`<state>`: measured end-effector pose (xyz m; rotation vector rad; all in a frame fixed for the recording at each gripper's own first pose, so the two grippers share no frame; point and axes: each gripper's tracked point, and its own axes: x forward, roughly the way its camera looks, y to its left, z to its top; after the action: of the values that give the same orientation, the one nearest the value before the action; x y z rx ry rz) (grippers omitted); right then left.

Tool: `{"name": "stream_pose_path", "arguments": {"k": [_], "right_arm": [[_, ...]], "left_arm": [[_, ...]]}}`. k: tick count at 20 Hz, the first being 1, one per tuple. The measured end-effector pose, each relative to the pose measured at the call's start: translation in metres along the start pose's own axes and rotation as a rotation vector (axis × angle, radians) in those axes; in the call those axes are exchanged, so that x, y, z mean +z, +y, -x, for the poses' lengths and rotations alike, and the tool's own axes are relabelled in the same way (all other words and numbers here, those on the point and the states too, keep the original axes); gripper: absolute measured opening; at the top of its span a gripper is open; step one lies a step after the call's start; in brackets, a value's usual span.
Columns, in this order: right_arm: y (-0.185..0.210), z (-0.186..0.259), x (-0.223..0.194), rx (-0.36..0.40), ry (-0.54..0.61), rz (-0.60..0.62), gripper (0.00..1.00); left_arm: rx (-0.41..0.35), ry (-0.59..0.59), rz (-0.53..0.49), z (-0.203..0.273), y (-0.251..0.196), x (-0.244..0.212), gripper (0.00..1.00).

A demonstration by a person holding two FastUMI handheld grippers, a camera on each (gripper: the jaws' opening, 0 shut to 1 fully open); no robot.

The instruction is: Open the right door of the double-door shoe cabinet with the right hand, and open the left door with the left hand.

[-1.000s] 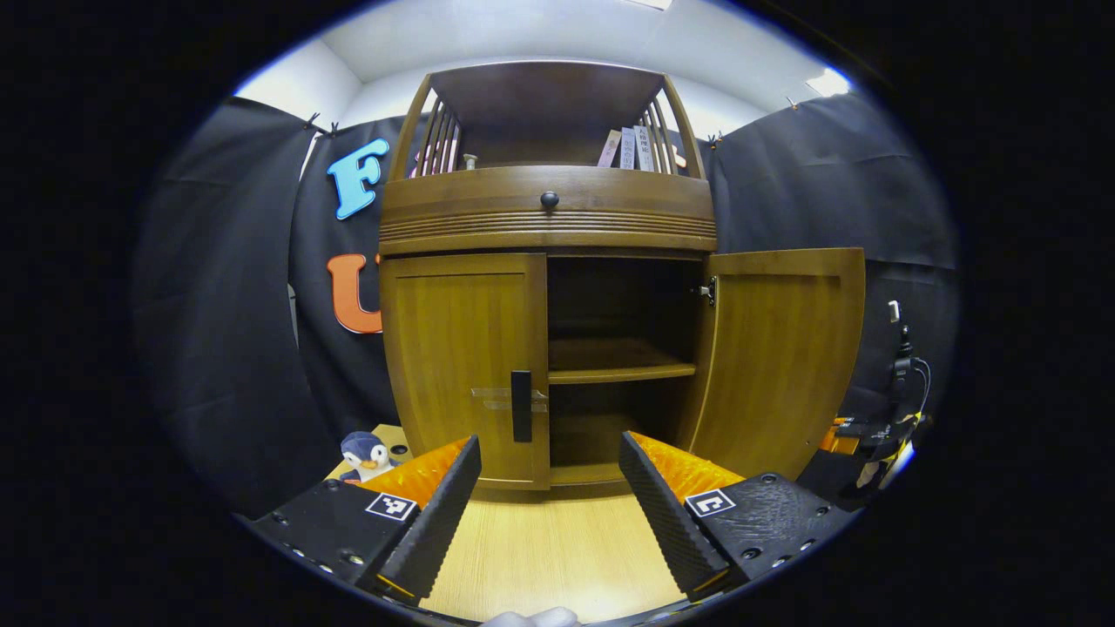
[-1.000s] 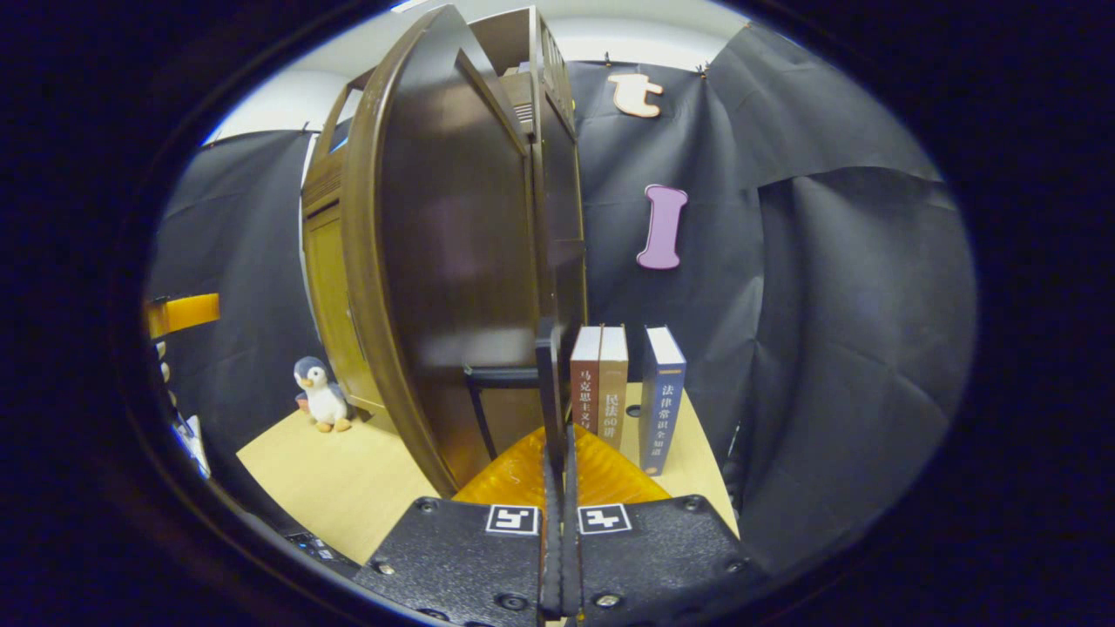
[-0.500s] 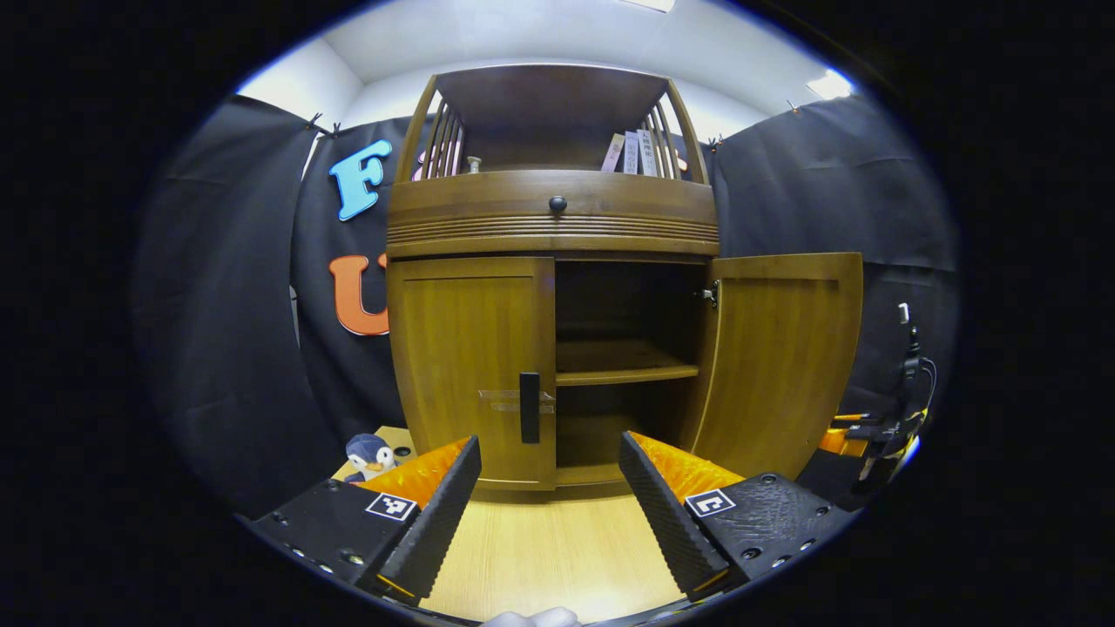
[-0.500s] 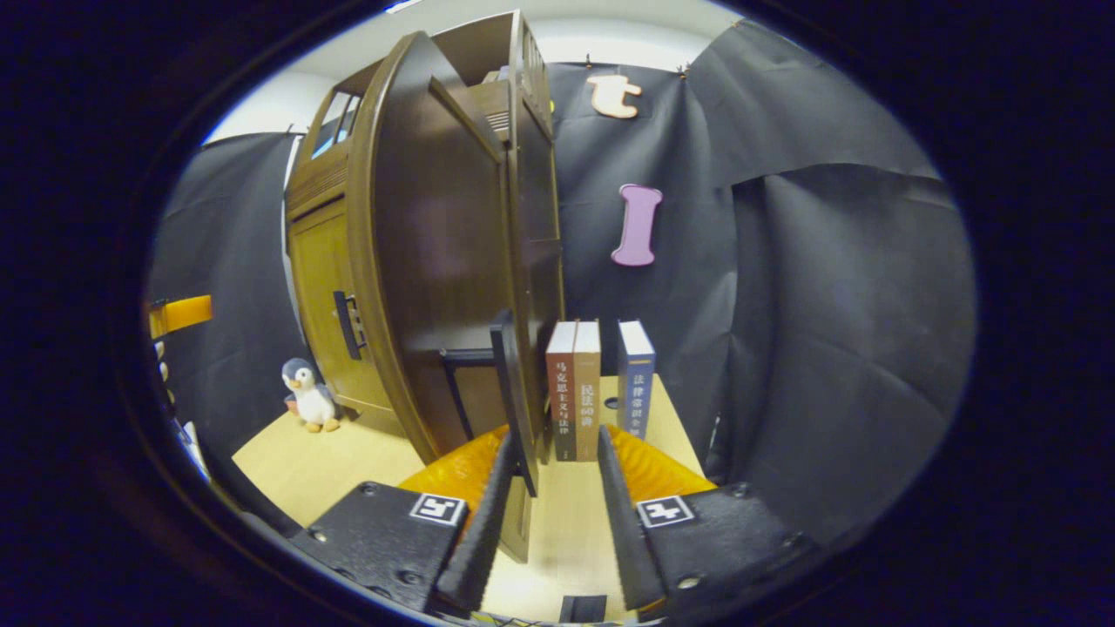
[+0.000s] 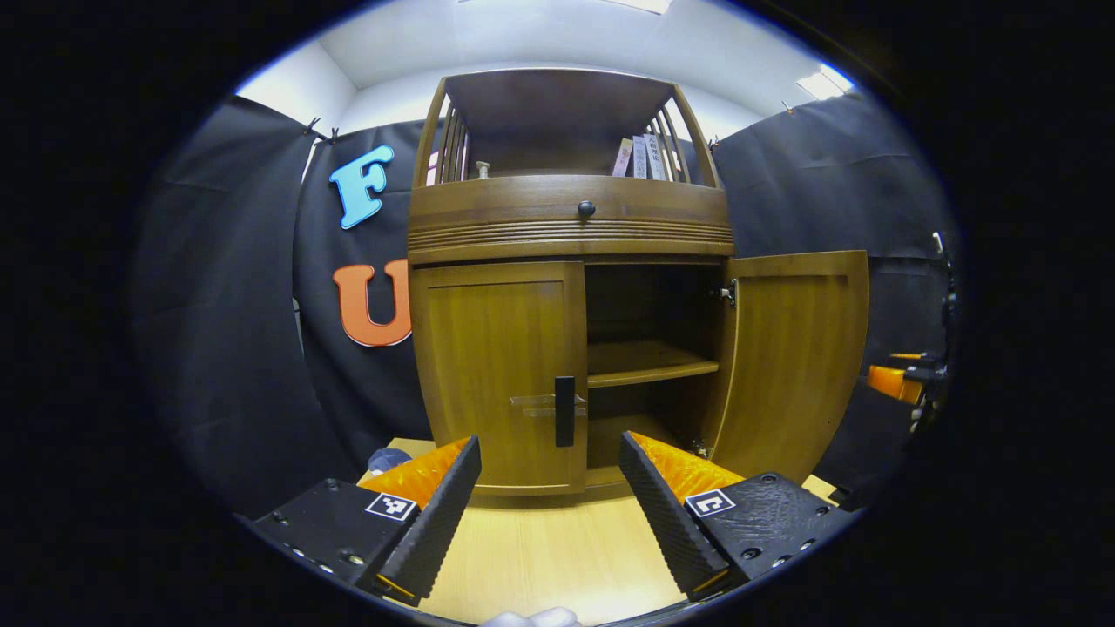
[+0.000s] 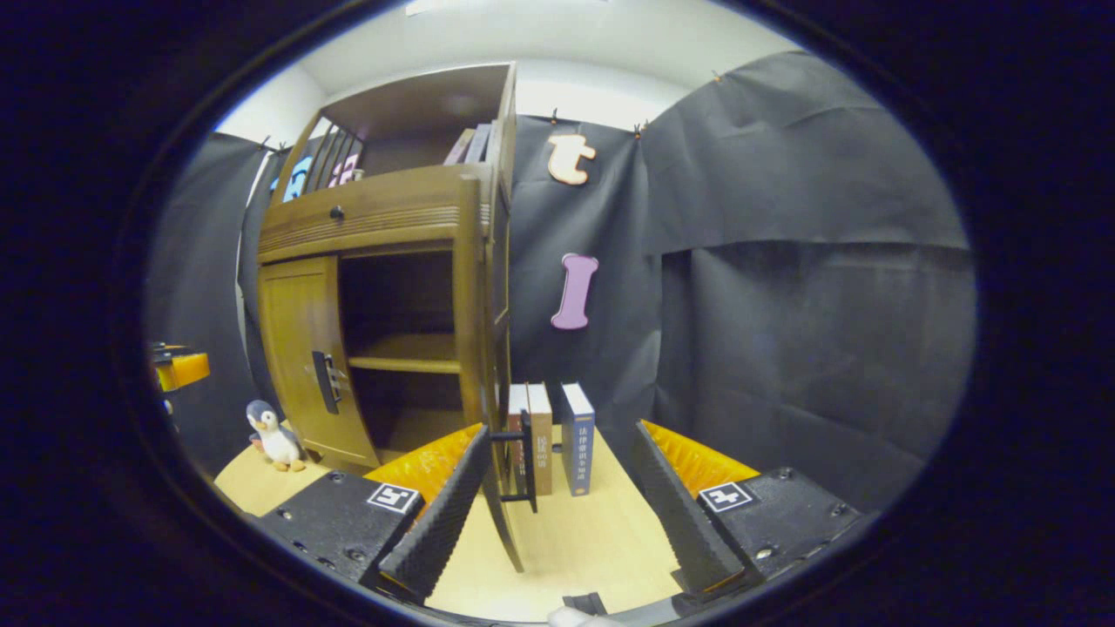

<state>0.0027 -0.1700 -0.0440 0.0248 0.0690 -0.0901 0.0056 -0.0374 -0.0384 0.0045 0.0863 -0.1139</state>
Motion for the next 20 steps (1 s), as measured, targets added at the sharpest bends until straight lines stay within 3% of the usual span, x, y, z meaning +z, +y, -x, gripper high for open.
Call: {"name": "stream_pose_path", "arguments": {"k": [4, 8, 9, 10, 14, 20], "right_arm": [[0.041, 0.010, 0.015, -0.034, -0.010, -0.016, 1.00], [0.098, 0.011, 0.017, 0.016, -0.027, -0.013, 1.00], [0.109, 0.010, 0.014, 0.023, -0.024, -0.006, 1.00], [0.120, 0.009, 0.008, 0.027, -0.019, -0.002, 1.00], [0.163, 0.006, -0.012, 0.062, -0.005, -0.013, 1.00], [0.182, -0.009, -0.020, 0.087, 0.050, -0.016, 1.00]], "left_arm": [[0.017, -0.010, 0.004, 0.002, 0.021, 0.001, 0.96], [0.041, -0.007, 0.012, 0.001, 0.038, -0.004, 0.96], [0.046, -0.004, 0.014, 0.002, 0.041, -0.006, 1.00], [0.053, -0.001, 0.014, 0.000, 0.044, -0.008, 0.96], [0.074, 0.016, 0.021, -0.010, 0.054, -0.021, 0.96], [0.048, 0.030, 0.038, -0.056, 0.043, -0.039, 0.96]]}}
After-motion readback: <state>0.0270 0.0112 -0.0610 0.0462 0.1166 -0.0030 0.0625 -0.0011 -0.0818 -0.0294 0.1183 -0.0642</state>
